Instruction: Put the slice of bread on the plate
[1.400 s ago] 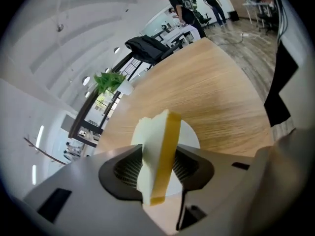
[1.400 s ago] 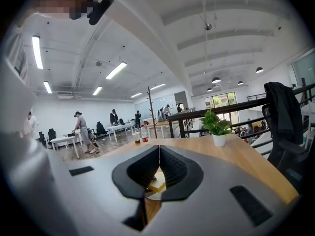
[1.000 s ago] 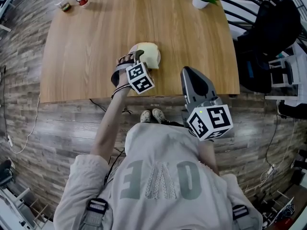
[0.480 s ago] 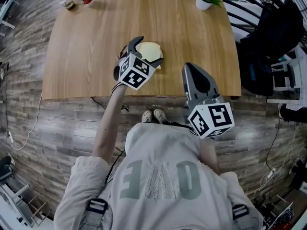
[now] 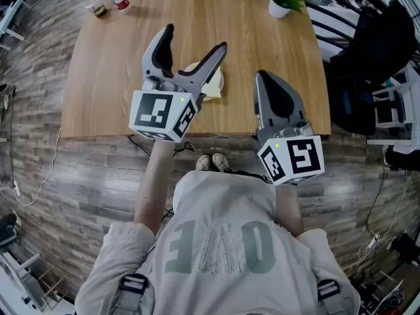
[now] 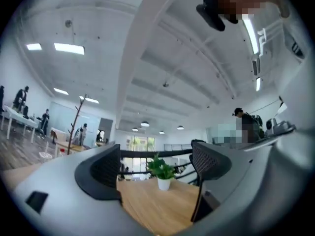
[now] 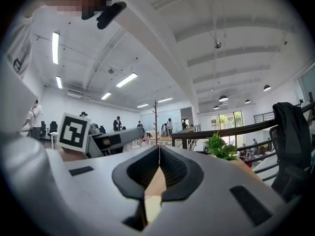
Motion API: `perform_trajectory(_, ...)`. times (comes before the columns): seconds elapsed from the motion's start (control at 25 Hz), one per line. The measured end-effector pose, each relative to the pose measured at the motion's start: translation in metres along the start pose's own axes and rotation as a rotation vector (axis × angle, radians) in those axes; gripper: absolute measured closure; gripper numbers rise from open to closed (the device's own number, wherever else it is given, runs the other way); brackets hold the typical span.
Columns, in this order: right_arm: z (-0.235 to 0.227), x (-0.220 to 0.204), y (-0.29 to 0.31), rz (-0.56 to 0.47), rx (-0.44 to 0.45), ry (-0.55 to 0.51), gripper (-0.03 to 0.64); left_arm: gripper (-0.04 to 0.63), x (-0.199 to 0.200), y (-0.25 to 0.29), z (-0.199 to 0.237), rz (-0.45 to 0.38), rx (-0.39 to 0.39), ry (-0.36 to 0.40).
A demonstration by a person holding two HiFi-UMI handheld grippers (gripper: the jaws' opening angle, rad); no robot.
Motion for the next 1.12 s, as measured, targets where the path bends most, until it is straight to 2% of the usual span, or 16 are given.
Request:
perform_trajectory(0.08, 0.003, 0.004, 0.001, -0.016, 0.014, -0.023, 0.598, 0.139, 0.022, -0.014, 0.003, -0.074, 0.101, 0.043)
perform_trajectory(0.12, 0.006, 0.006, 0.001, -0.025, 0.024, -0.038, 0.598, 0.175, 0.031, -0.021, 0.004, -0.100, 0.138, 0.072)
perform_trajectory(0.16, 0.009, 0.007, 0.001, -0.036, 0.030, -0.057, 0.598, 0.250, 0.039, -0.029, 0.003, -0.121, 0.166, 0.105)
perform_trajectory(0.24, 0.014, 0.011, -0.001, -0.063, 0.032, -0.094, 0.598, 0.486, 0.051, -0.044, 0.001, -0.156, 0.211, 0.169)
perform_trajectory(0.36, 0.019, 0.017, -0.003, -0.114, 0.025, -0.106, 0.598, 0.584, 0.063, -0.062, 0.001, -0.201, 0.285, 0.205)
perform_trajectory(0.44, 0.019, 0.019, -0.006, -0.147, 0.003, -0.091, 0.598, 0.588, 0.064, -0.071, 0.002, -0.205, 0.315, 0.207)
perform_trajectory(0.52, 0.017, 0.018, -0.009, -0.163, -0.026, -0.079, 0.598, 0.588, 0.058, -0.077, 0.005, -0.177, 0.332, 0.202)
perform_trajectory(0.68, 0.017, 0.009, -0.011, -0.127, -0.055, -0.108, 0.598, 0.588, 0.046, -0.088, 0.016, -0.129, 0.373, 0.167)
perform_trajectory(0.88, 0.020, 0.007, -0.012, -0.117, -0.057, -0.110, 0.598, 0.588, 0.046, -0.093, 0.018, -0.093, 0.382, 0.267)
perform_trajectory(1.12, 0.022, 0.004, -0.012, -0.105, -0.057, -0.115, 0.598, 0.587, 0.045, -0.095, 0.018, -0.084, 0.371, 0.271)
Point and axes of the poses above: the fingertips, and each gripper's own axes: y forward along the fingers, z to its left, x out of its top, the point moved 5 cm from there along -y, backward along the fingers, and after that the axes turned 15 degrees about y, right-handed, at the moved point
